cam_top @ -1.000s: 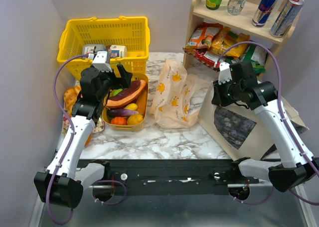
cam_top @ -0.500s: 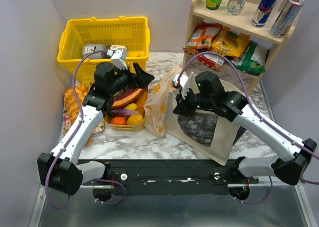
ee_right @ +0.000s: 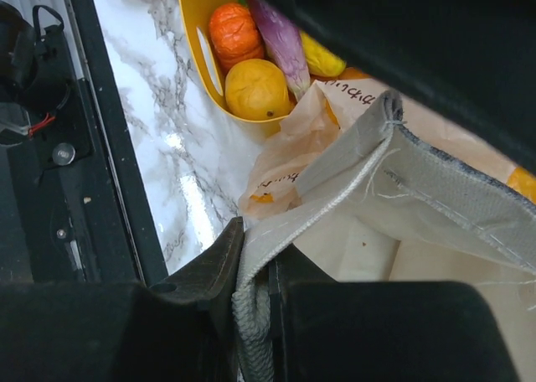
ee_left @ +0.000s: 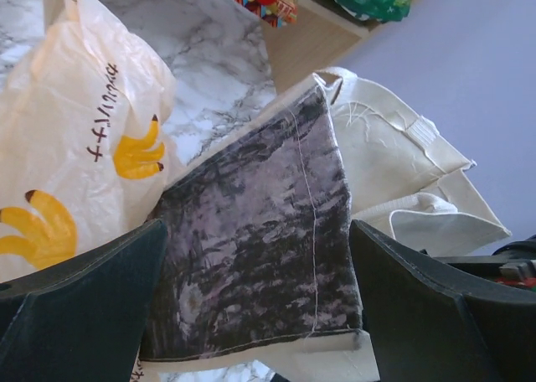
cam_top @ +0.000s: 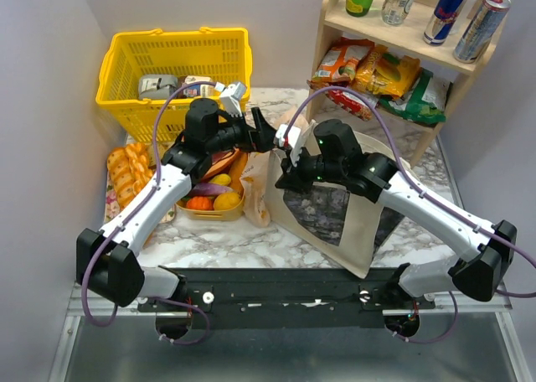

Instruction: Place the mixed food into the grocery bags and tie them

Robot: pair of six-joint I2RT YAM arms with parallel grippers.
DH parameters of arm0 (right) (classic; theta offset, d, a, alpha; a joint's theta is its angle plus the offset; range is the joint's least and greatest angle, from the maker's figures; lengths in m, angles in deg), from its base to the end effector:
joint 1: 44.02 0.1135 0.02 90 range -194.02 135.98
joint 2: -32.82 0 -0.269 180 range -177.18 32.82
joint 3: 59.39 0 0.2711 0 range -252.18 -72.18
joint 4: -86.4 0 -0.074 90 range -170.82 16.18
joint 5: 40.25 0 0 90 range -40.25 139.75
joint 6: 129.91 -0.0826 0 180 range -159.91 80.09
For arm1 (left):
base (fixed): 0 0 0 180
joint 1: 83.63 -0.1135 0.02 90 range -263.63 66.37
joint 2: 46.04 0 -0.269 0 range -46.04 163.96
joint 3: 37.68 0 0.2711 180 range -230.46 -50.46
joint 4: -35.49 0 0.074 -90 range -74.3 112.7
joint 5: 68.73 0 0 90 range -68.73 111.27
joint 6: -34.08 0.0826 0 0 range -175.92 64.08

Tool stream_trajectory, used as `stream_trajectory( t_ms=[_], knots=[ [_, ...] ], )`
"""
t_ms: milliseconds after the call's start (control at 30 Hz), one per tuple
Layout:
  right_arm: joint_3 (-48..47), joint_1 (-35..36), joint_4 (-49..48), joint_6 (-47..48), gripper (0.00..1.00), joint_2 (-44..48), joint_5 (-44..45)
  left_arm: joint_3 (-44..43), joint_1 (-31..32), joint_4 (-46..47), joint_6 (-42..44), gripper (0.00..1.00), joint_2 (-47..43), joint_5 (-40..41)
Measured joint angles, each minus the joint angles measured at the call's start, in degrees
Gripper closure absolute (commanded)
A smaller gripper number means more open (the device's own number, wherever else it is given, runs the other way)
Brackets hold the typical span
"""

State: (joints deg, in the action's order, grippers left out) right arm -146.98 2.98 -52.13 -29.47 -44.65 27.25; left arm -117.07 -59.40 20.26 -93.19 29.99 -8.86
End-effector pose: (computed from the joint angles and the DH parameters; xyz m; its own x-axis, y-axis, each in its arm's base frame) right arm 0.2203 0.2826 0.3455 -0.1861 -0.4451 -0.8759 -0.9480 0.3156 0.0410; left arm 0.3186 -0.1888 0.3605 -0.6355 -0.2884 -0.7162 0.5254 0.5183 -0.6748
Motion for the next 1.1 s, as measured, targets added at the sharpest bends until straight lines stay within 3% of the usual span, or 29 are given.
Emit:
stream_trajectory(
  t_ms=[267,333,367,400,433,467,500,533,567,600,767,933,1100],
  knots=[
    [1.38,0.31,-2.23,0.0,0.95,0.13,0.0,-3.28,3.04,-2.32,3.39,0.01,3.26,-2.78],
    [2.32,0.35,-3.13,0.0,0.95,0.5,-0.02,-5.75,4.55,-4.87,5.66,0.09,4.46,-2.89],
    [2.73,0.37,-3.5,0.0,0.93,0.79,-0.02,-7.02,5.38,-6.14,6.95,0.14,5.29,-2.89],
    [3.19,0.42,-3.8,0.02,0.91,1.16,0.0,-8.35,6.23,-7.78,8.17,0.31,6.14,-2.84],
    [3.48,0.46,-3.89,0.02,0.86,1.49,0.02,-9.44,6.86,-8.96,9.09,0.4,6.91,-2.75],
    [3.78,0.48,-4.07,0.0,0.74,1.81,0.07,-10.78,7.56,-10.84,10.45,0.5,8.07,-2.47],
    [4.26,0.55,-4.22,-0.04,0.66,2.25,0.37,-11.67,8.02,-12.24,11.56,0.68,8.96,-2.16],
    [4.66,0.59,-4.22,-0.13,0.58,2.78,0.83,-12.24,8.46,-13.33,12.24,0.78,9.66,-1.75],
    [5.25,0.57,-4.28,-0.5,0.44,3.32,1.6,-12.59,8.76,-14.03,12.98,0.86,10.08,-1.46],
    [5.81,0.57,-4.55,-0.92,0.38,3.98,2.45,-12.68,8.92,-14.47,13.77,1.0,10.14,-1.05],
    [6.4,0.66,-4.15,-4.74,0.15,9.11,7.98,-12.28,8.96,-15.17,16.46,1.0,8.48,5.31],
    [0.35,0.52,1.53,-10.73,0.15,14.23,17.4,-7.45,8.9,-13.42,18.73,1.0,3.76,10.56],
    [-6.47,-4.44,5.33,-17.27,0.27,15.3,22.97,-4.85,8.9,-12.7,20.59,1.0,0.9,12.63]
  ],
)
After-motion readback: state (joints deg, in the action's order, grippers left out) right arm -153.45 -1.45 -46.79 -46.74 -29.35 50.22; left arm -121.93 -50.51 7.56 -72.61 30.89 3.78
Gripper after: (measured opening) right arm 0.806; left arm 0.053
